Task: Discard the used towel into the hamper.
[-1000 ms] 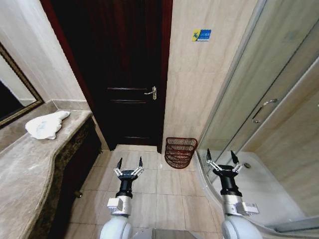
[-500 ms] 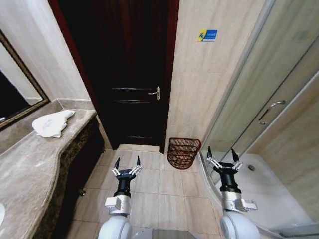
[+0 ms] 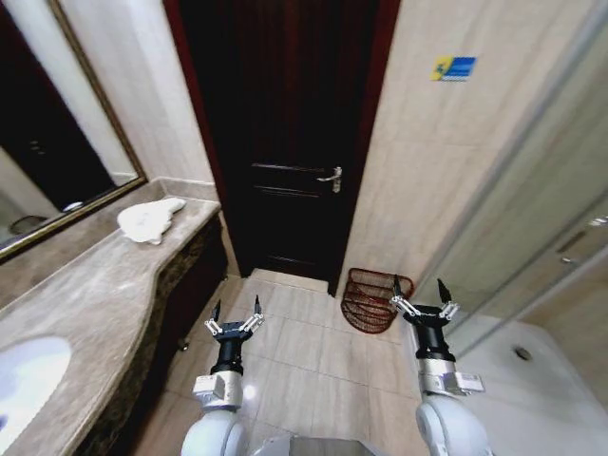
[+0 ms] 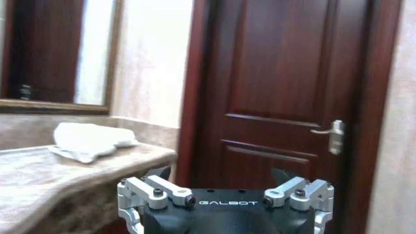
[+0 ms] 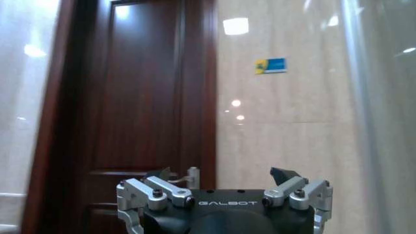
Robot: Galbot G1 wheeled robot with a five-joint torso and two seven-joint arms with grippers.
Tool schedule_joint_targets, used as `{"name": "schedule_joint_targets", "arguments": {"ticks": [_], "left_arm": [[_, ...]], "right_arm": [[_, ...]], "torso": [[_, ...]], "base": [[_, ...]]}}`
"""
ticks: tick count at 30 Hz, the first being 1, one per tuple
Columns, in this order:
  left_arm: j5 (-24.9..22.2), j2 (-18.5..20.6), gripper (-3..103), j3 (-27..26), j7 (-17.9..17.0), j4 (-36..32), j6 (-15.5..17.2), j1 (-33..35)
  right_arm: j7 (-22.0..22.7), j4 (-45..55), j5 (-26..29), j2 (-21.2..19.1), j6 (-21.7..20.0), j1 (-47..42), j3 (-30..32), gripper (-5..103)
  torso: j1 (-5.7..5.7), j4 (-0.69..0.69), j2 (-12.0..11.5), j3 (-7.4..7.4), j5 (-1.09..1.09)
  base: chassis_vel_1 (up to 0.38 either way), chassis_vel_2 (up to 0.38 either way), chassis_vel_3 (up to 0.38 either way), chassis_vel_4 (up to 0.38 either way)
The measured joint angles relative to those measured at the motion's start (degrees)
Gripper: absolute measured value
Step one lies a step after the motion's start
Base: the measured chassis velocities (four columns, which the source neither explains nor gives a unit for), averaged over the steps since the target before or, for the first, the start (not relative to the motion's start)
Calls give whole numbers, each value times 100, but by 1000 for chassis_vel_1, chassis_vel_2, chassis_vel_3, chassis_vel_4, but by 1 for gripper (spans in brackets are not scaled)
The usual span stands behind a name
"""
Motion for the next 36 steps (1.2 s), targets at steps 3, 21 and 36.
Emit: {"name": "schedule_joint_targets", "arguments": {"ticks": [3, 21, 36], "left_arm": [[23, 0, 100, 0, -6, -17, 0, 3], [128, 0, 100, -40, -190, -22, -66, -20], [390, 0, 100, -43, -349, 215, -226, -73]], "right_arm": [[-4, -4, 25, -24, 9, -5, 10, 100], [8, -87, 50, -115, -79, 140, -18, 100], [-359, -61, 193, -124, -115, 68, -17, 100]], "torso": [[0, 0, 0, 0, 2], [0, 2, 0, 0, 2], [-1, 0, 0, 0, 2]], "base": [[127, 129, 119, 114], [106, 108, 109, 101], [-26, 25, 27, -26]]}}
